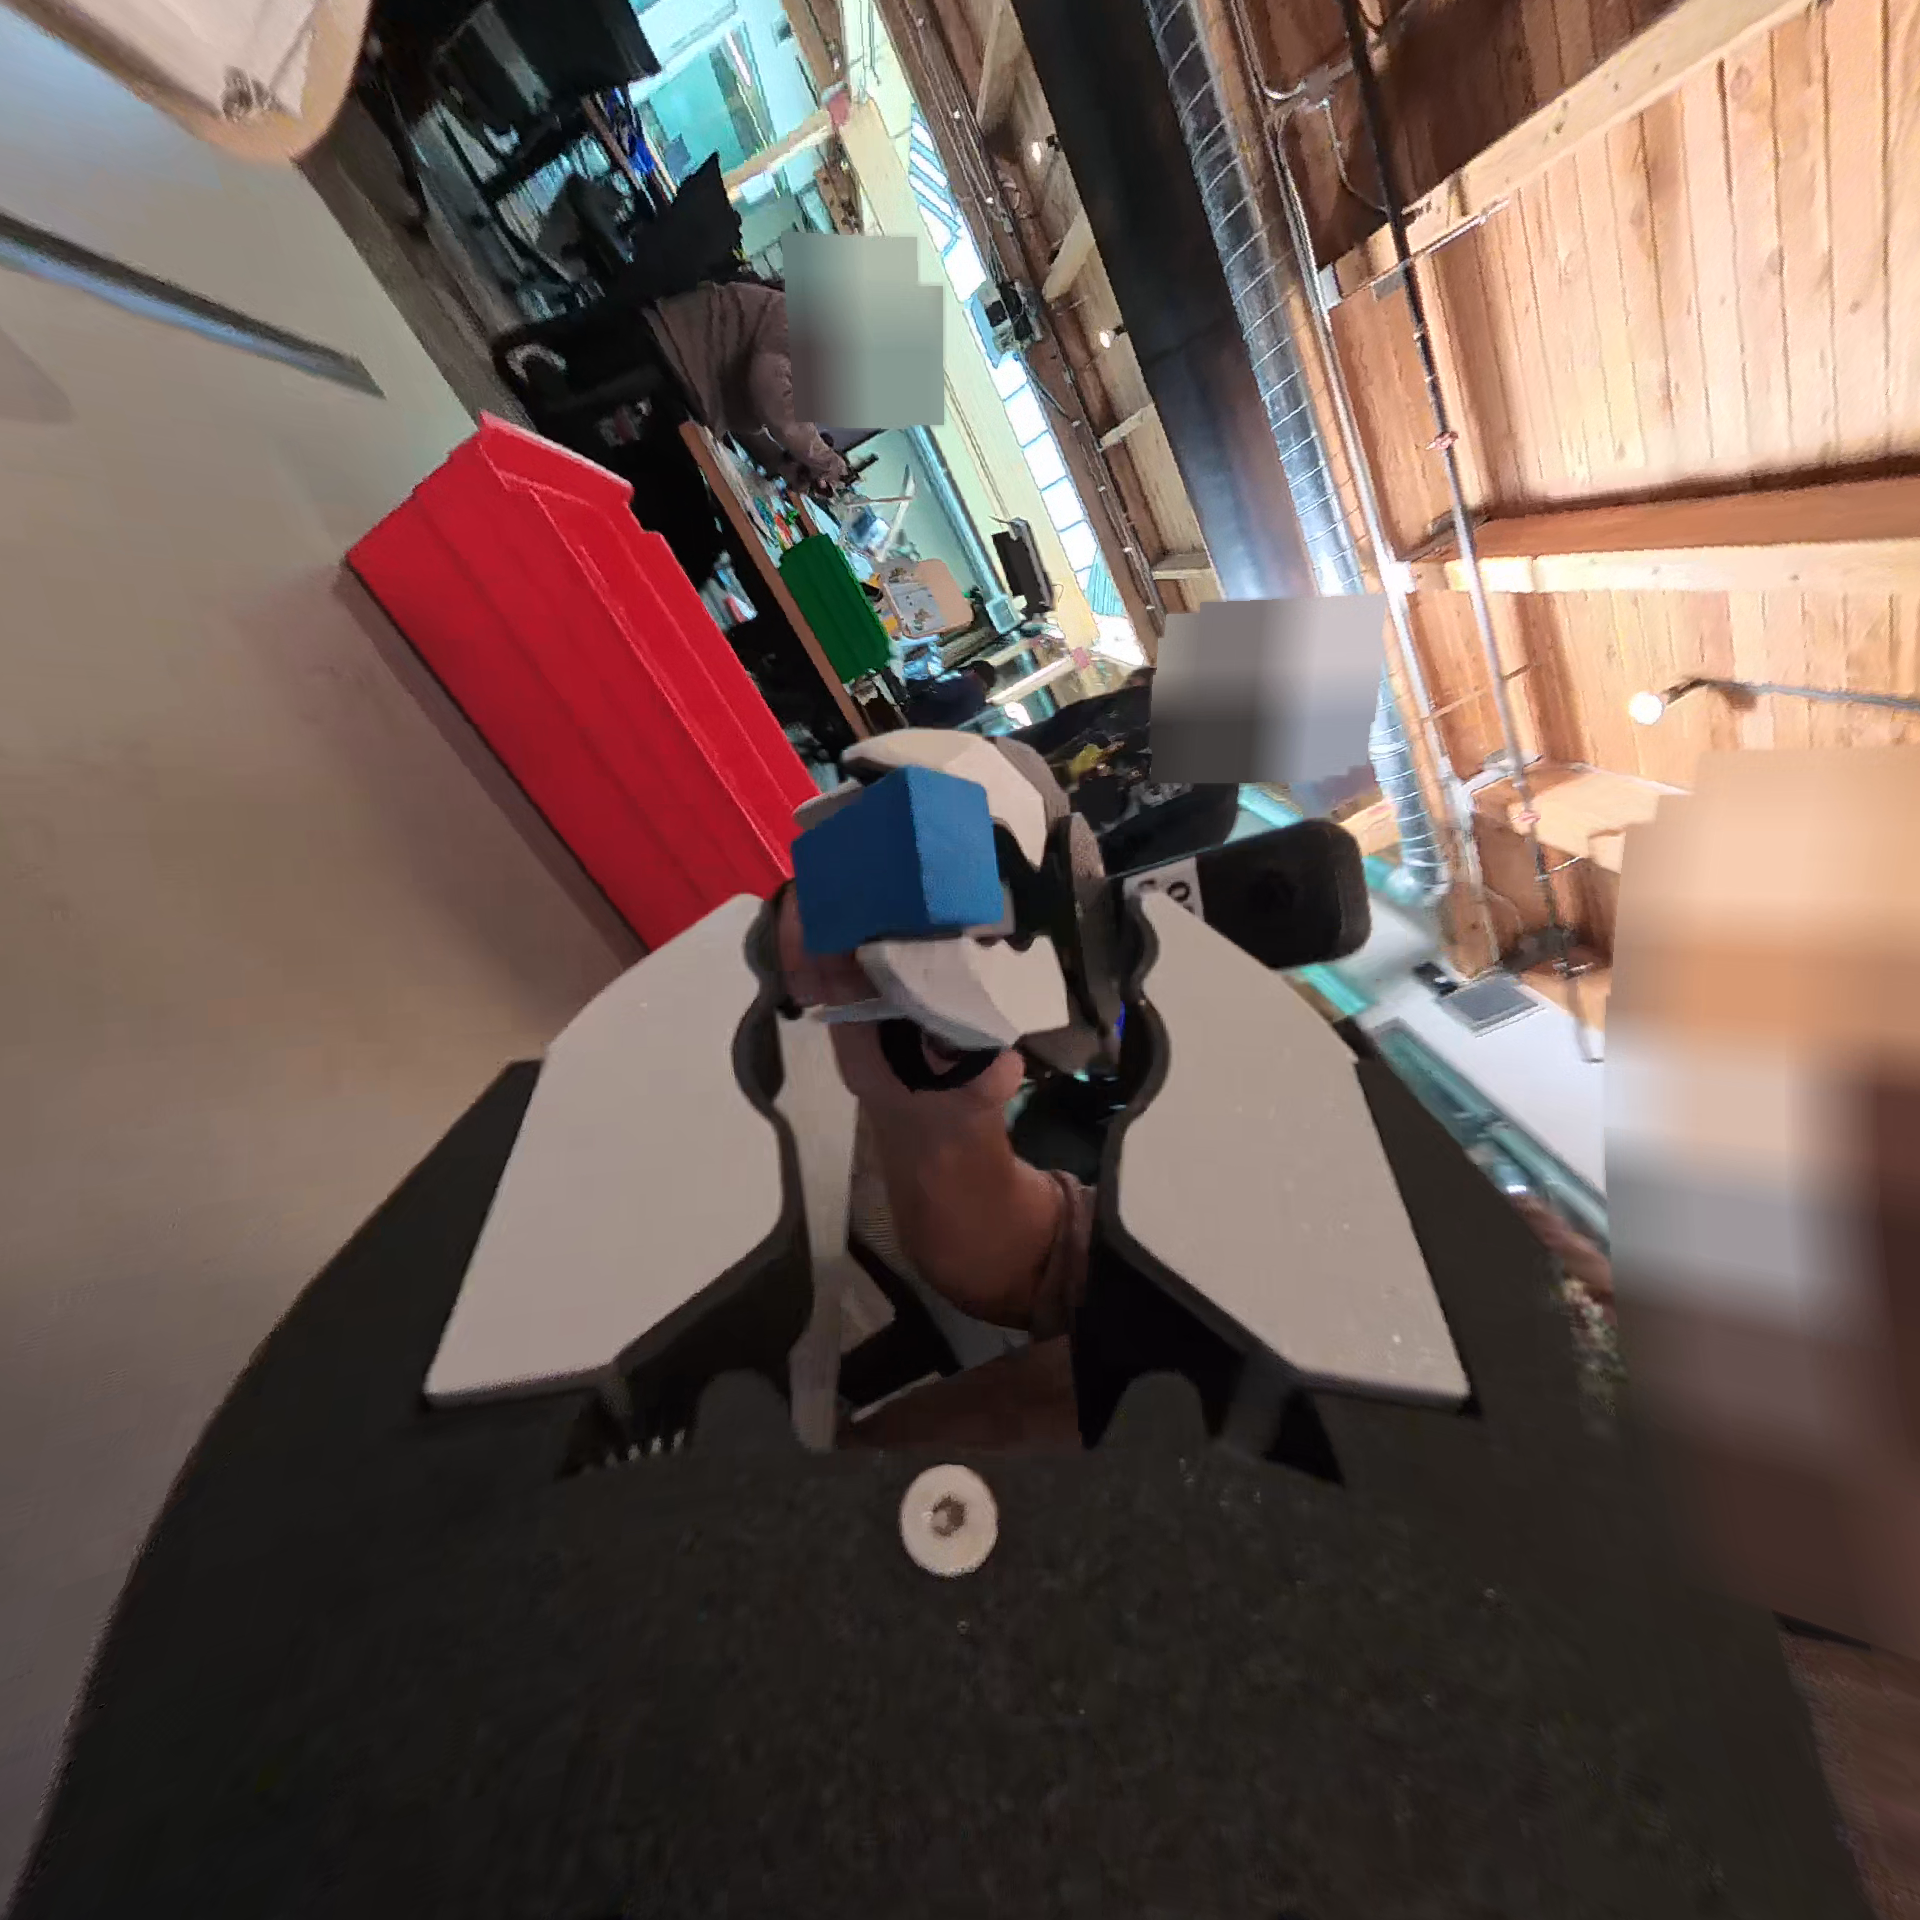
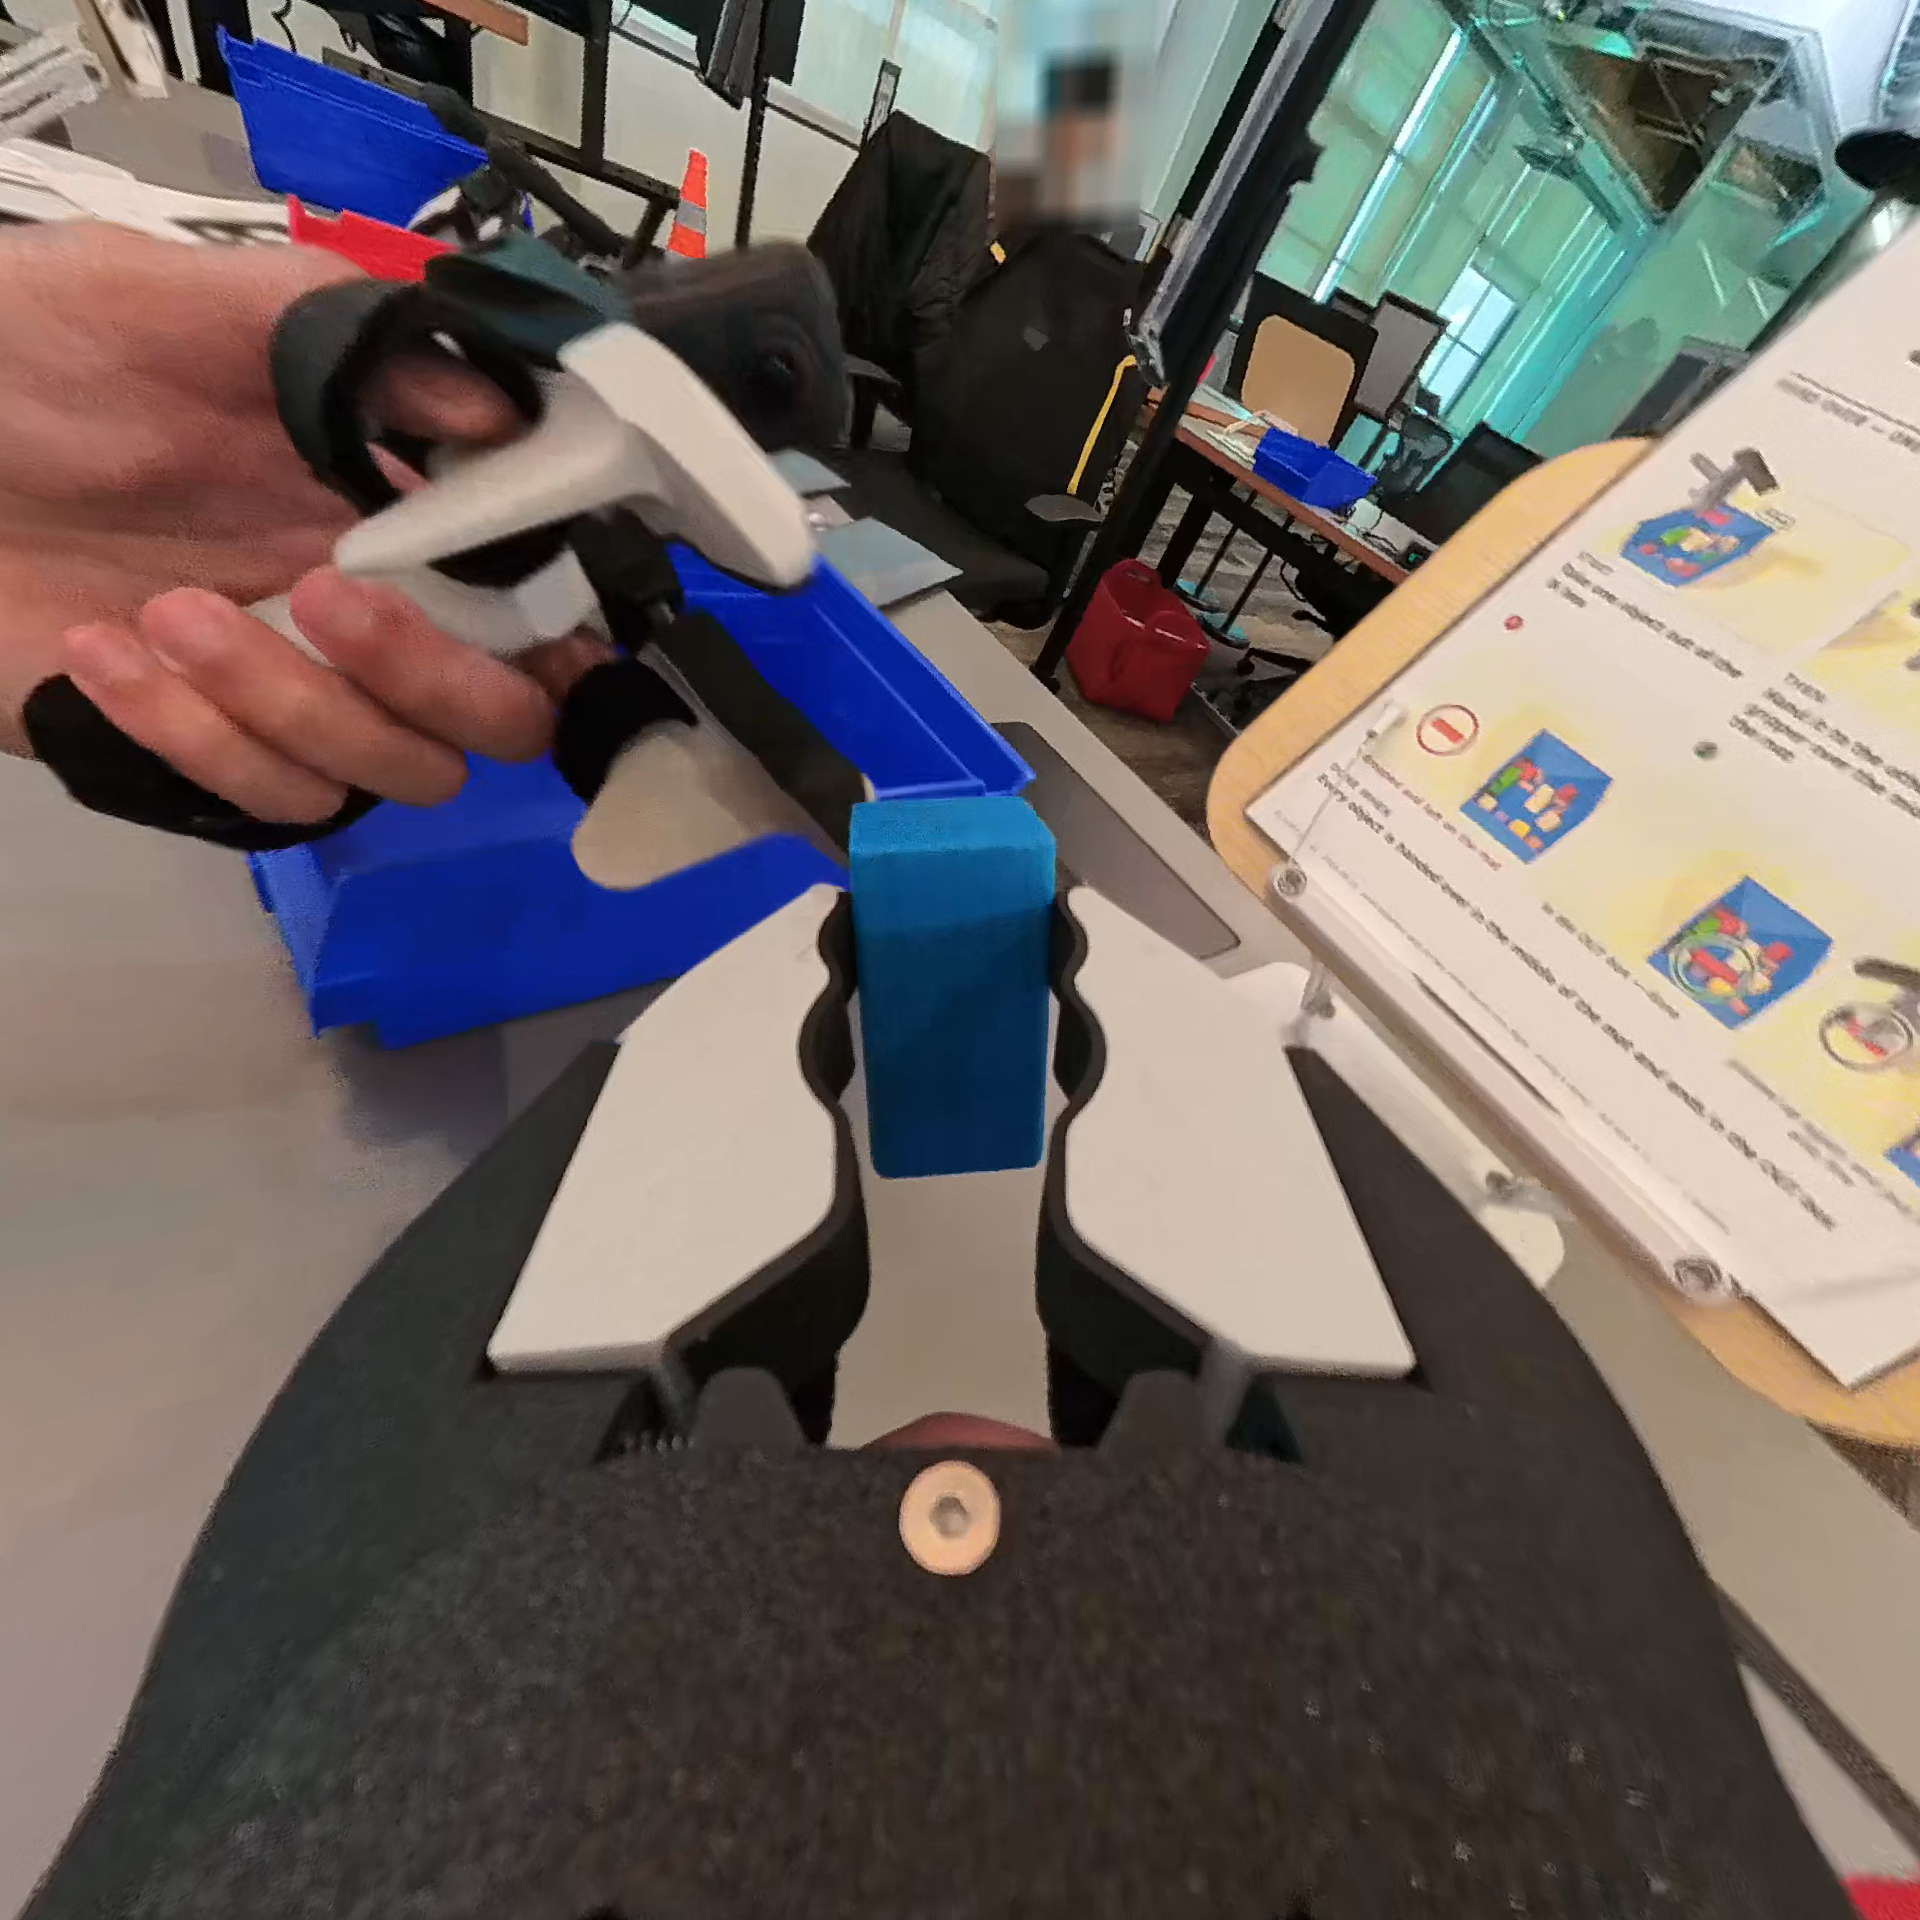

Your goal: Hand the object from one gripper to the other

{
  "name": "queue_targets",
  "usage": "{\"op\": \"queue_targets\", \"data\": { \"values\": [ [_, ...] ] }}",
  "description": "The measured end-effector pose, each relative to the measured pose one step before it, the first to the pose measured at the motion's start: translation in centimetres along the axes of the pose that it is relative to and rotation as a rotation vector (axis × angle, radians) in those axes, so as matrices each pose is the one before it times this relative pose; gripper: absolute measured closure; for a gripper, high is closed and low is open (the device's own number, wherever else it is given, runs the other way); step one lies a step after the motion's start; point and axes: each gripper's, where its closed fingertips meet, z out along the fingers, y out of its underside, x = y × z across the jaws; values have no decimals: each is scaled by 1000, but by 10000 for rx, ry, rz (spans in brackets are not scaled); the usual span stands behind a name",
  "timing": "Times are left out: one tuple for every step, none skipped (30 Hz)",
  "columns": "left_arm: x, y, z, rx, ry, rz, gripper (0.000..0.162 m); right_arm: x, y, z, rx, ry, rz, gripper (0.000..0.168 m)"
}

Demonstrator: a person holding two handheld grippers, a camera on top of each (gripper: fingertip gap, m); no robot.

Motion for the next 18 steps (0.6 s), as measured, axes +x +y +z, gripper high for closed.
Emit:
{"op": "queue_targets", "data": {
  "values": [
    [66,628,-403,55,-289,481,101,285,212,-1348,-20,91,282,133],
    [-63,974,-374,5,-356,444,101,421,285,-1571,-32,123,342,133],
    [-100,1307,-298,-63,-340,345,101,609,306,-1747,-4,185,356,133],
    [-61,1510,-201,-89,-270,280,102,888,366,-1875,5,256,373,133],
    [-5,1526,-81,-20,-202,249,103,1192,468,-1927,-29,338,393,133],
    [27,1480,44,35,-148,196,106,1543,628,-1953,-120,420,402,133],
    [27,1452,164,9,-118,140,107,1960,781,-1890,-192,522,364,133],
    [0,1352,272,-1,-104,89,108,2376,954,-1738,-269,618,283,133],
    [113,1193,338,-1,-7,124,108,2794,1256,-1511,-452,730,241,133],
    [49,1001,406,28,-40,141,109,3092,1506,-1186,-614,785,272,133],
    [-163,807,417,51,-136,118,110,3166,1645,-745,-699,717,335,133],
    [-205,579,411,106,-124,105,110,3081,1777,-246,-824,620,409,133],
    [-37,418,382,112,32,75,110,2943,1623,205,-794,590,470,133],
    [27,383,363,16,96,-37,111,2440,1325,745,-705,379,387,133],
    [106,407,337,-145,152,-102,112,1908,1319,1162,-855,222,219,133],
    [89,423,276,-229,136,-57,112,1565,1220,1375,-965,210,51,133],
    [22,362,195,-229,75,35,112,1371,1028,1426,-988,318,-173,133],
    [-70,271,81,-168,-21,85,112,1159,650,1341,-865,393,-273,133]
  ]
}}
